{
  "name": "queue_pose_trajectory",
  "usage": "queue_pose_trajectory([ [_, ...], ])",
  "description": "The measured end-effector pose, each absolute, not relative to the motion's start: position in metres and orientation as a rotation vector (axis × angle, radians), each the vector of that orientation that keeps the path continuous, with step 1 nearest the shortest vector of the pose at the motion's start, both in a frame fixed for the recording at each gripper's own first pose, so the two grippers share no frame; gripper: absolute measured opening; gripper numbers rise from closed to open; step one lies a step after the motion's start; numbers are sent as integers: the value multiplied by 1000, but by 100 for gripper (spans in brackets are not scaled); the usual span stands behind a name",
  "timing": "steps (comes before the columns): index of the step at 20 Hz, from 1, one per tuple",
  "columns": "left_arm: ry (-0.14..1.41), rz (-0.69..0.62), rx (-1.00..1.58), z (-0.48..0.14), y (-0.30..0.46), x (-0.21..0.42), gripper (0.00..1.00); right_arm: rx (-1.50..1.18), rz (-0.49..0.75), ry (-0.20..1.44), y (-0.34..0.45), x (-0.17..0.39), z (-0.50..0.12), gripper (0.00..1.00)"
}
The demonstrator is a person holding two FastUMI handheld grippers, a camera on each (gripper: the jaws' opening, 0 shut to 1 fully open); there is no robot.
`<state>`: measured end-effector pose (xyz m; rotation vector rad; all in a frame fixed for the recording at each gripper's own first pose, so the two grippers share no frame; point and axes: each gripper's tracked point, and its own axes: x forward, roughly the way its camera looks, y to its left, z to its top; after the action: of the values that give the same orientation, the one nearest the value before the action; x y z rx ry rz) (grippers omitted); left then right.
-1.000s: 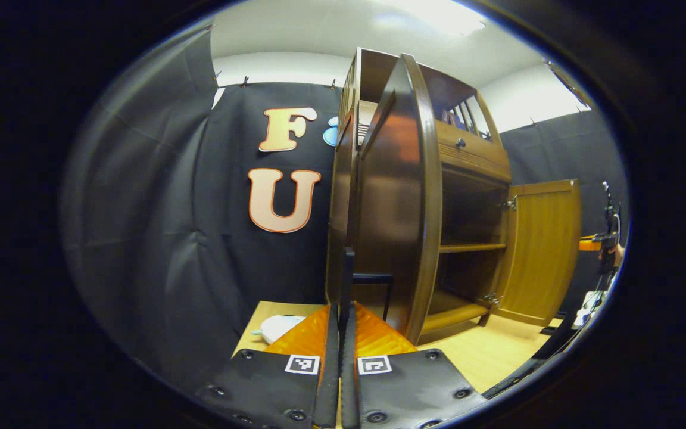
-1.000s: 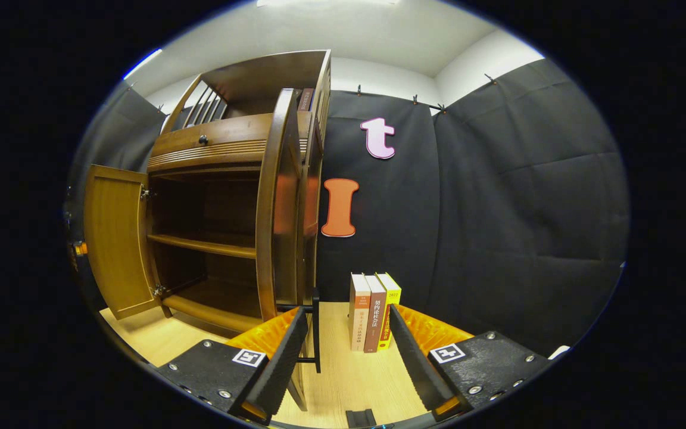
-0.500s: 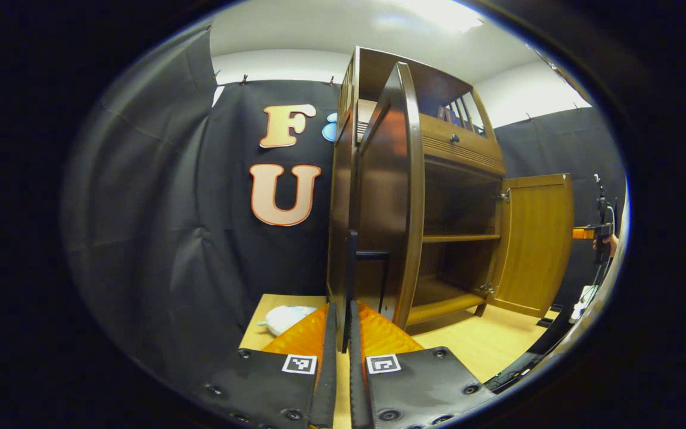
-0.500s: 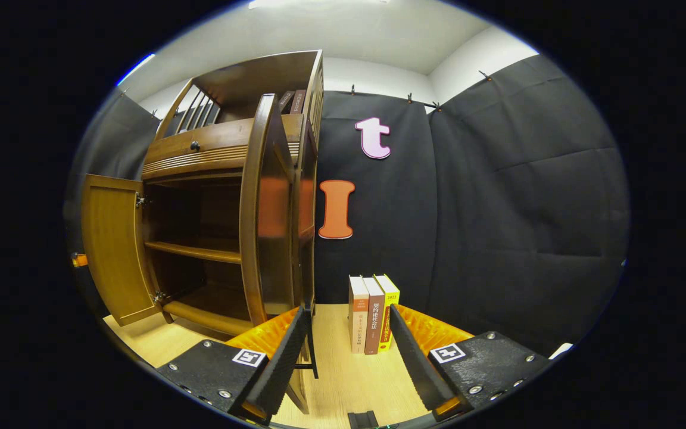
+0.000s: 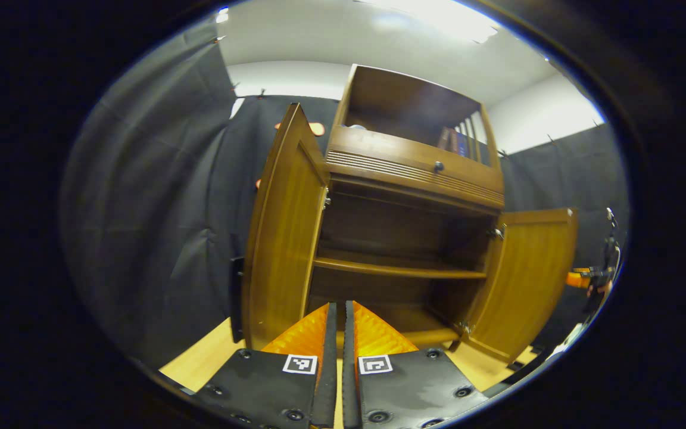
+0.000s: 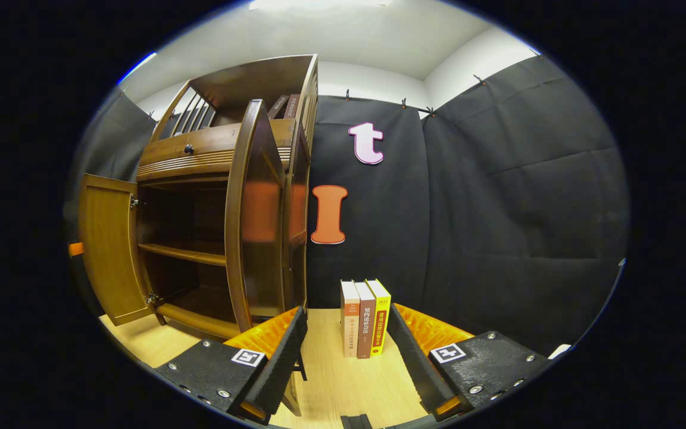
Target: Open the right door of the double-door shoe cabinet with the right hand, and open the left door with the left hand.
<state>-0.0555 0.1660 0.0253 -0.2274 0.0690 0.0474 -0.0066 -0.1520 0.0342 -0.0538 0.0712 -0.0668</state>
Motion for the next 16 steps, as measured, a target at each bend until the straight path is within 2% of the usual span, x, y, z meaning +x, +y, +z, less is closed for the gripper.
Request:
queue_pose_trajectory([
  [1,73,72,-263,19,161,-47,20,-54,-65,68,-149,-9,31,86],
  [4,90,116,-297,0,152,-26,20,-75,-56,58,-150,-12,24,86],
  [5,93,114,-307,-2,149,-24,29,-83,-64,54,-152,-14,22,86],
  [7,81,170,-289,-4,160,-19,35,-91,-75,45,-155,-11,16,86],
  [11,76,180,-205,-3,149,-13,67,-66,-75,68,-161,-10,1,87],
  [12,81,184,-168,-3,147,-13,72,-61,-71,64,-161,-8,2,92],
  [13,81,183,-136,-3,143,-13,77,-61,-67,59,-160,-7,3,87],
  [16,62,198,-75,3,132,-18,90,-71,-64,49,-160,-2,5,86],
])
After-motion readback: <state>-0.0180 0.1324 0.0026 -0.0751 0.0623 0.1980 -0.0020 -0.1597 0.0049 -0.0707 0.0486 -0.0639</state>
